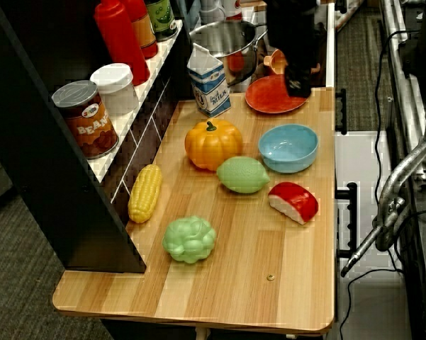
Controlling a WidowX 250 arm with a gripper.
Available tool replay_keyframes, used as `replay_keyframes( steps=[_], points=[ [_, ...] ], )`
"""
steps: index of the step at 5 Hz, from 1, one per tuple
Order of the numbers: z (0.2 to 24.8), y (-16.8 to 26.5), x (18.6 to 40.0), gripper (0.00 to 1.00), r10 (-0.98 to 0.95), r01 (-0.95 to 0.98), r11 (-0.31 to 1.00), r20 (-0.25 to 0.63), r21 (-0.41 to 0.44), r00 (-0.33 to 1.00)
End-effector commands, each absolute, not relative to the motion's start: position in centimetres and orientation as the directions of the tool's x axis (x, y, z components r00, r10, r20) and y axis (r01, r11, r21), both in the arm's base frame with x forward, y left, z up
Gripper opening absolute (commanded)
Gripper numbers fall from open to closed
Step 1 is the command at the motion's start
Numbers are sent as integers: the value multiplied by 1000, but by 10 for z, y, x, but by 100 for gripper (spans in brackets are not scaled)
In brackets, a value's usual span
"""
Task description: Lift bowl
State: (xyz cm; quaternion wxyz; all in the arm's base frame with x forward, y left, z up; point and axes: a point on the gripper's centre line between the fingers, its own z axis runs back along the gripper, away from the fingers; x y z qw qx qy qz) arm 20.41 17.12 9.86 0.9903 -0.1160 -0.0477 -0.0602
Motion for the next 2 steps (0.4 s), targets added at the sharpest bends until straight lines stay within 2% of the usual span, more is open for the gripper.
replay_keyframes(
  steps=[1, 2],
  points=[
    [95, 189, 205, 100, -139, 163, 981, 210, -104, 968],
    [88, 197, 204, 100, -136, 166, 978, 219, -123, 966]
  ],
)
